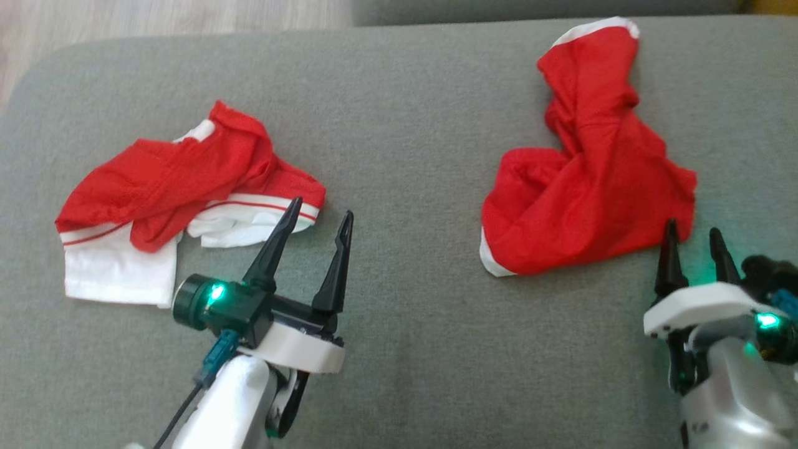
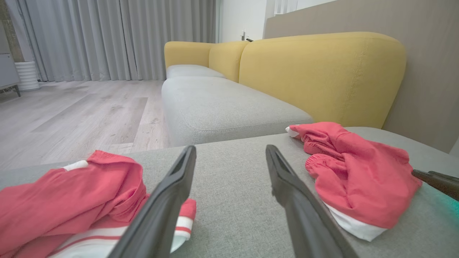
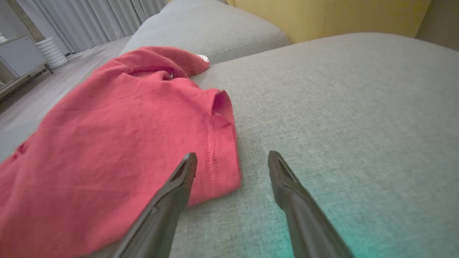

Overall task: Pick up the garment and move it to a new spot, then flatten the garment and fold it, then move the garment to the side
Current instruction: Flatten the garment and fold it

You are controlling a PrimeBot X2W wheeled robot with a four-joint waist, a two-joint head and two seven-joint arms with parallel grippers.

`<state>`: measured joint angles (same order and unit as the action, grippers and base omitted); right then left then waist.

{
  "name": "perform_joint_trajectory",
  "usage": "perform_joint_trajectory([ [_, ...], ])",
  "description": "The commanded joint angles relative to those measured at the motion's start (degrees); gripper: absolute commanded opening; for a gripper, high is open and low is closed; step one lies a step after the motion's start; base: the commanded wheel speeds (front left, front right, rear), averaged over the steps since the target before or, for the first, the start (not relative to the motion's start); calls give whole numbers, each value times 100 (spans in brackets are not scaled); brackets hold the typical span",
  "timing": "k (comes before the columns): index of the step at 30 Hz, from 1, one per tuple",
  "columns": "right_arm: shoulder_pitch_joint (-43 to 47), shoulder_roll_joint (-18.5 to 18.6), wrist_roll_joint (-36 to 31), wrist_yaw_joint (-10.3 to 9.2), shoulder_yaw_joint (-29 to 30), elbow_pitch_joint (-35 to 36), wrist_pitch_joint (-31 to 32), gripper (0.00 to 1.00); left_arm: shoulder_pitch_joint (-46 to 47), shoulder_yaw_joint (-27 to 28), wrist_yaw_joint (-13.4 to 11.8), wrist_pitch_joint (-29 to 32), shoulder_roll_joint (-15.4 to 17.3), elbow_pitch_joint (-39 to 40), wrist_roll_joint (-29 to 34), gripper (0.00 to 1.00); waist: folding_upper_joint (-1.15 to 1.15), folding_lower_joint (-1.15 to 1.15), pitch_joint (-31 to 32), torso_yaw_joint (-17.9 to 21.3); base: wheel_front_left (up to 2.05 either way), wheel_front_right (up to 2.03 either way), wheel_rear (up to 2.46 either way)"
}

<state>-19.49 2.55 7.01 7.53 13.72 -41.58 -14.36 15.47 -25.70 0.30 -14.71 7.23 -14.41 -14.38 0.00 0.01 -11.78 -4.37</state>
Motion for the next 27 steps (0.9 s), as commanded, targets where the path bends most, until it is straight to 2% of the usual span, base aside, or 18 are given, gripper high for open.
perform_joint_trajectory([
  [1,-199,32,-45,-4,-83,33,-63,100,253,245,36,-29,25,146,52,100,0,-1,-90,-62,0,0,0],
  [6,-580,32,-170,-4,-73,-513,-63,100,313,370,136,-29,-53,82,154,100,0,-1,-205,-111,0,0,0],
  [7,-623,32,-185,-4,-76,-591,-63,78,315,399,150,-29,-62,71,173,100,0,-1,-214,-110,0,0,0],
  [8,-658,32,-198,-4,-83,-645,-63,10,315,426,163,-29,-71,60,192,100,0,-1,-216,-105,0,0,0],
  [9,-680,32,-234,-4,-100,-666,-63,0,313,454,176,-29,-79,49,209,100,0,-1,-208,-94,0,0,0],
  [15,-565,32,-268,-4,-166,-322,-63,0,253,609,223,-29,-134,-45,291,100,0,-1,10,62,0,0,0],
  [27,-43,32,-880,-4,-198,2045,-63,0,-56,818,299,-29,-282,-60,335,100,0,-1,623,373,0,0,0],
])
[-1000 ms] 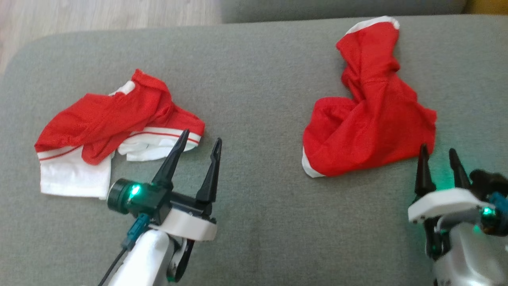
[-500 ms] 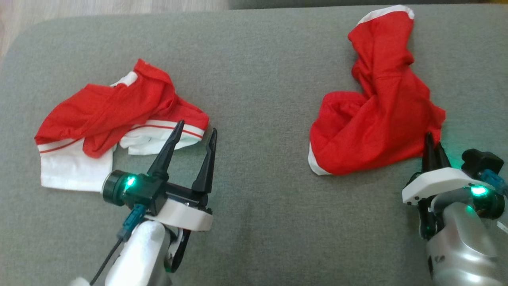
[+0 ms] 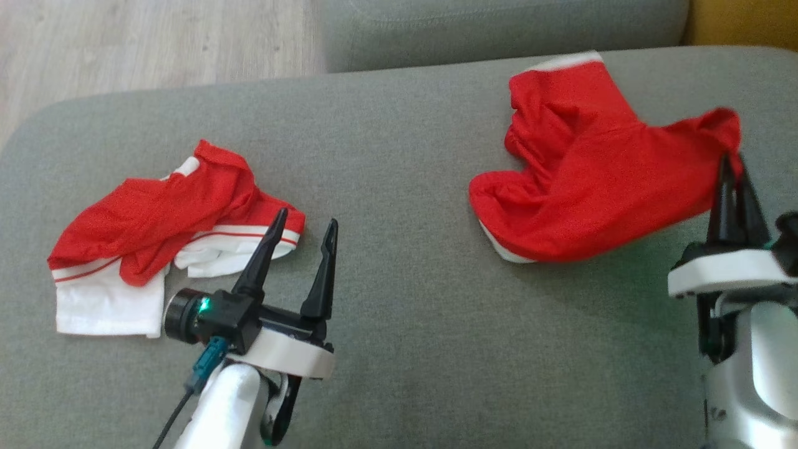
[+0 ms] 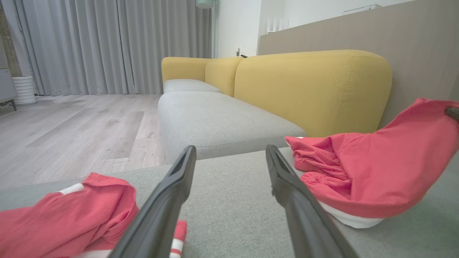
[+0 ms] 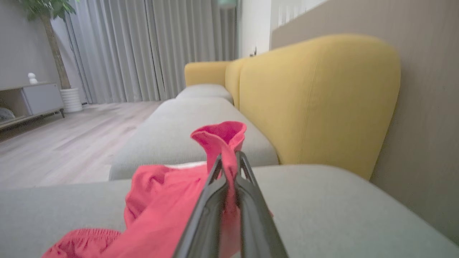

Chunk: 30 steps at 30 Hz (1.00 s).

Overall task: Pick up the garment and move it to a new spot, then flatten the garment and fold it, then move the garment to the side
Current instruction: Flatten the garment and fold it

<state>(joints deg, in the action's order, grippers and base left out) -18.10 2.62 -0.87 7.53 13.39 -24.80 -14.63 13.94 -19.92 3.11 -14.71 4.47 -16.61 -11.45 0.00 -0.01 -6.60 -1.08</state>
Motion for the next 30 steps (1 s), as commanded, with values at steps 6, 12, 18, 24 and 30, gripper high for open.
perform_joint_trajectory([
  [6,-465,26,-360,-4,-716,1177,312,0,33,233,55,-29,-86,173,31,100,0,1,236,-140,0,0,0],
  [12,-1157,26,-366,-4,-1757,1231,887,0,1,257,60,-29,-132,171,-23,100,0,1,301,-452,0,0,0],
  [18,-2321,26,340,-4,-2444,586,994,0,-51,243,51,-29,-151,147,-63,100,0,1,381,-707,0,0,0],
  [24,-2937,26,618,-4,-1643,-178,705,0,-131,311,7,-29,-156,189,-76,100,0,1,400,-714,0,0,0],
  [30,-1973,26,281,-4,-360,-592,860,0,-143,406,10,-29,-157,239,-22,100,0,1,291,-410,0,0,0],
])
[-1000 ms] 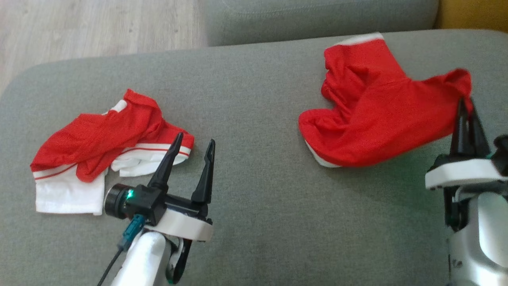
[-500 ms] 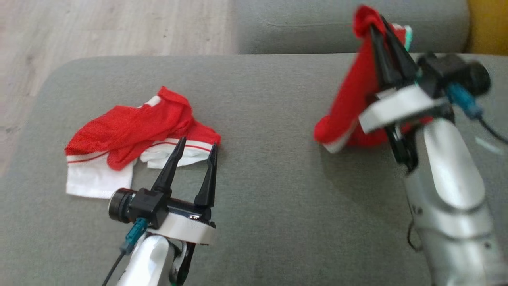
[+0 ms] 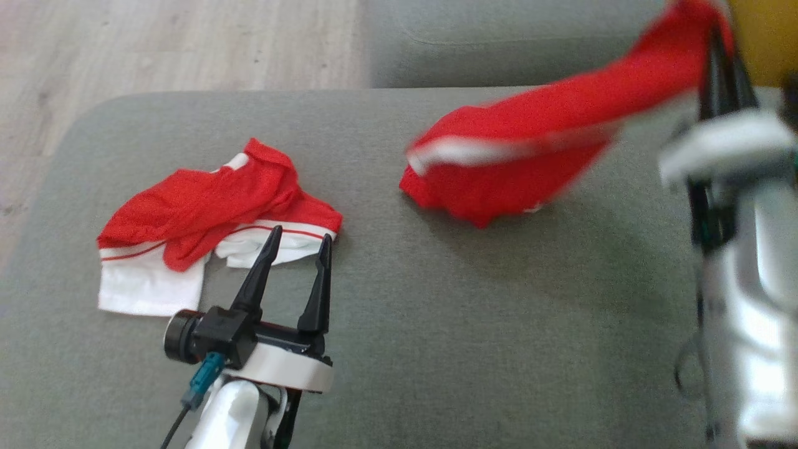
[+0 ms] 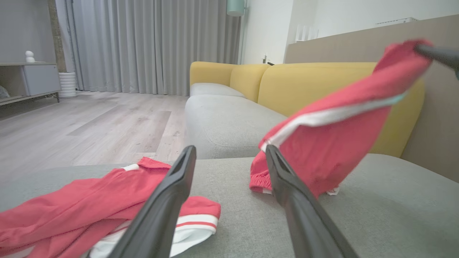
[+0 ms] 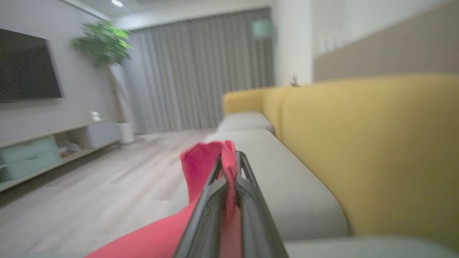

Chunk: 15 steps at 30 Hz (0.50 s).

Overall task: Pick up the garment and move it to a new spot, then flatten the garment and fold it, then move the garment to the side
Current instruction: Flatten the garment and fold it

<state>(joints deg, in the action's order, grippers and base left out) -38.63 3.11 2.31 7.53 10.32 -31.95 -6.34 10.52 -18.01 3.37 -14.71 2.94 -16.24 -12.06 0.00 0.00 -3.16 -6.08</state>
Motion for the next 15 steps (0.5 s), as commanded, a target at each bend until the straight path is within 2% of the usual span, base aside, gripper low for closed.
perform_joint_trajectory([
  [1,326,-24,-97,-4,149,72,81,0,211,209,-4,-29,-5,201,55,100,0,0,-75,142,0,0,0],
  [6,1298,-24,-390,-4,1078,-215,206,0,295,186,39,-29,-5,207,133,100,0,0,-200,380,0,0,0],
  [14,1440,-24,-832,-4,1518,-744,180,0,397,171,102,-29,-6,170,208,100,0,0,-328,571,0,0,0],
  [15,1403,-24,-884,-4,1534,-782,65,74,406,162,106,-29,-6,170,206,100,0,0,-341,575,0,0,0],
])
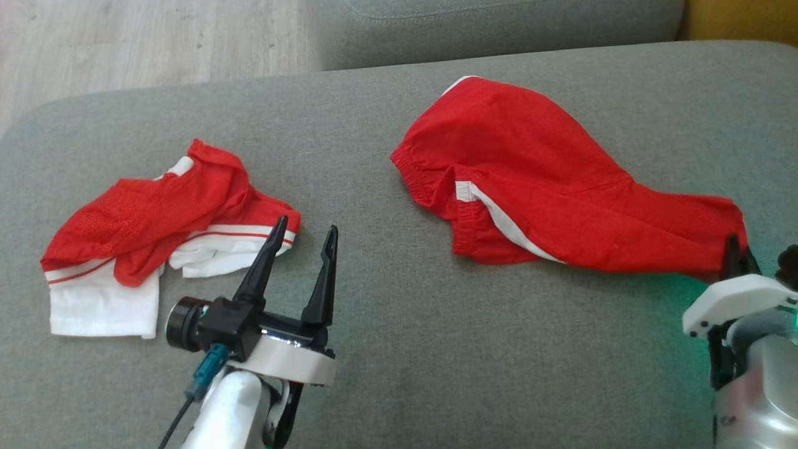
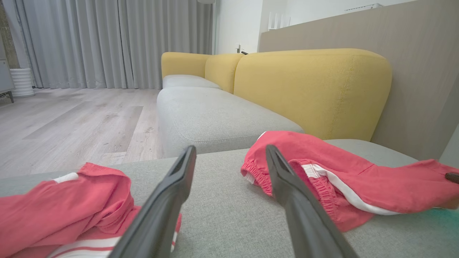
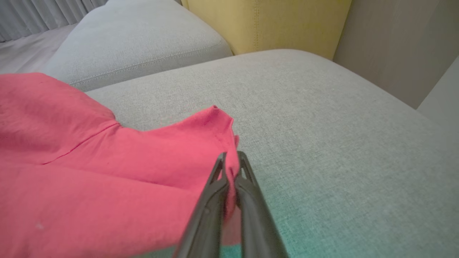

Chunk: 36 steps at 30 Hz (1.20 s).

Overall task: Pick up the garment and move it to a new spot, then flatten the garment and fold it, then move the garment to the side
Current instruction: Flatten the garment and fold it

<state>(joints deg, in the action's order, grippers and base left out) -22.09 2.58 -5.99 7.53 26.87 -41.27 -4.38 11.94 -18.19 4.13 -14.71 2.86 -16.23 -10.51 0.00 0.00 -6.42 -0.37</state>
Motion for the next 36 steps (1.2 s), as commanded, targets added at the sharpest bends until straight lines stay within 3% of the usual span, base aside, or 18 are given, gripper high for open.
perform_joint_trajectory([
  [1,-281,30,-111,-4,-126,103,-241,100,271,168,34,-29,2,168,48,100,0,0,-24,5,0,0,0],
  [10,-349,30,-33,-4,-781,264,-1021,100,277,158,51,-29,2,163,56,100,0,0,28,61,0,0,0],
  [19,1065,30,1067,-4,-2015,2235,-1060,100,207,165,27,-29,2,284,-47,100,0,0,138,279,0,0,0],
  [29,1504,30,1286,-4,-2210,2874,-1061,100,650,-187,162,19,2,-115,-212,100,0,0,-91,752,0,0,0],
  [36,1488,30,1401,-4,-2384,2891,-1062,100,1499,-714,240,907,2,-886,-823,100,0,0,-394,1179,0,0,0],
])
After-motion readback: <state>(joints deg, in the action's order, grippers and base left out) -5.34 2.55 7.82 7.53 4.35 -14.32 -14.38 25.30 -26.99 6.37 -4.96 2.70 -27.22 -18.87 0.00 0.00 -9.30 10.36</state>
